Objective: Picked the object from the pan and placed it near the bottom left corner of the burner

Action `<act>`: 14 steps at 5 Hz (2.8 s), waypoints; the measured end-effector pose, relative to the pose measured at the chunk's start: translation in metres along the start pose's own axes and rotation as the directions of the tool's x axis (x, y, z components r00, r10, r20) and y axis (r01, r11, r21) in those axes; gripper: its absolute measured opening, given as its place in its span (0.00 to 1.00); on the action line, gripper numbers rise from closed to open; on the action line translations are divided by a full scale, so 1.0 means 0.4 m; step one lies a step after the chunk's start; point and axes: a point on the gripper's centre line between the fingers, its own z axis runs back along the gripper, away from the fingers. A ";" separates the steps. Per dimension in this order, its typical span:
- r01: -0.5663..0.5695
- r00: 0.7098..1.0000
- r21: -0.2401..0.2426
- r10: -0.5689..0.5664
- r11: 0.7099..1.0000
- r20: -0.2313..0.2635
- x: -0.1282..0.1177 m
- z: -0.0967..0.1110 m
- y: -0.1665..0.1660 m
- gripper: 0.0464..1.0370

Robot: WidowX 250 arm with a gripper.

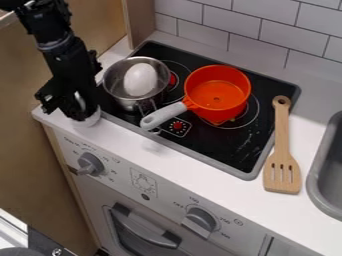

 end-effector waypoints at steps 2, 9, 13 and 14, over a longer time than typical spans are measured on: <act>-0.030 1.000 -0.069 0.030 0.997 -0.004 0.017 0.032 0.009 0.97; -0.484 0.870 0.009 0.482 0.875 -0.105 0.200 0.227 0.198 0.96; -0.965 0.209 0.203 0.953 0.165 0.220 0.230 0.228 0.200 0.96; -0.972 0.170 0.196 0.963 0.130 0.207 0.272 0.219 0.195 0.96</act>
